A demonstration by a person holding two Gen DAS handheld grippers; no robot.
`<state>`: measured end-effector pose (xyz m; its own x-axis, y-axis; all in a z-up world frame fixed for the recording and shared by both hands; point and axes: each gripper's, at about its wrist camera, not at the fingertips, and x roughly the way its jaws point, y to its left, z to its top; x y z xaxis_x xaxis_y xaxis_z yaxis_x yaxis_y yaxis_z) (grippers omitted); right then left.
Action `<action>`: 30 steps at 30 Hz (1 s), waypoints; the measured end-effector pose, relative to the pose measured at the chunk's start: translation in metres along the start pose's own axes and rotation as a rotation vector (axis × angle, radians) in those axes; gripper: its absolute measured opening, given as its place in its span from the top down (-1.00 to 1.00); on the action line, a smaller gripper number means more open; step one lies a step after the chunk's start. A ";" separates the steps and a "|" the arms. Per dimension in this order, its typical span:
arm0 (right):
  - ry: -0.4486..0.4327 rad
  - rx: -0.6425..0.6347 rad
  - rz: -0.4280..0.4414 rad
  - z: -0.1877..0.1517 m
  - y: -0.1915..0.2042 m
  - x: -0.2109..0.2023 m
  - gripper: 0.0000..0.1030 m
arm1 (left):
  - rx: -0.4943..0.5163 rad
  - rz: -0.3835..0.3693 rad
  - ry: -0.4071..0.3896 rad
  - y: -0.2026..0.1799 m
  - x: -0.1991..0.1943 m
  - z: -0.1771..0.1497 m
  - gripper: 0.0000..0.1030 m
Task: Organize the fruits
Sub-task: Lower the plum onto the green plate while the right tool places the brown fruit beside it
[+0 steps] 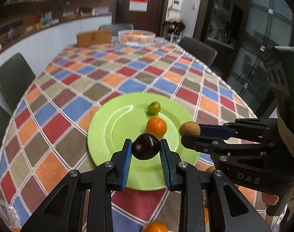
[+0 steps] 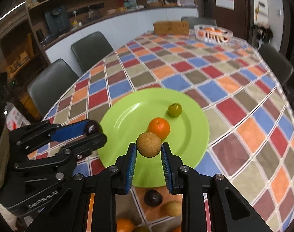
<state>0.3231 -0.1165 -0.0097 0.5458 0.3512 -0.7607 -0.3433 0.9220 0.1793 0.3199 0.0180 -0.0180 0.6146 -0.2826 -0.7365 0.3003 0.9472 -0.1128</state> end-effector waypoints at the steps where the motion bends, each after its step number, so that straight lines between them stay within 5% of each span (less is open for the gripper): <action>1: 0.022 0.014 0.005 0.001 -0.003 0.007 0.47 | -0.007 0.001 0.015 0.003 0.006 0.001 0.44; 15: 0.127 0.072 -0.014 0.008 -0.023 0.047 0.47 | -0.017 0.004 0.128 0.013 0.053 0.007 0.44; 30: 0.053 0.063 -0.048 0.002 -0.019 0.016 0.35 | -0.015 0.063 0.039 0.005 0.005 0.000 0.22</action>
<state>0.3395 -0.1286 -0.0240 0.5184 0.2986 -0.8013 -0.2678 0.9466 0.1796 0.3248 0.0209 -0.0222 0.6029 -0.2170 -0.7677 0.2511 0.9650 -0.0755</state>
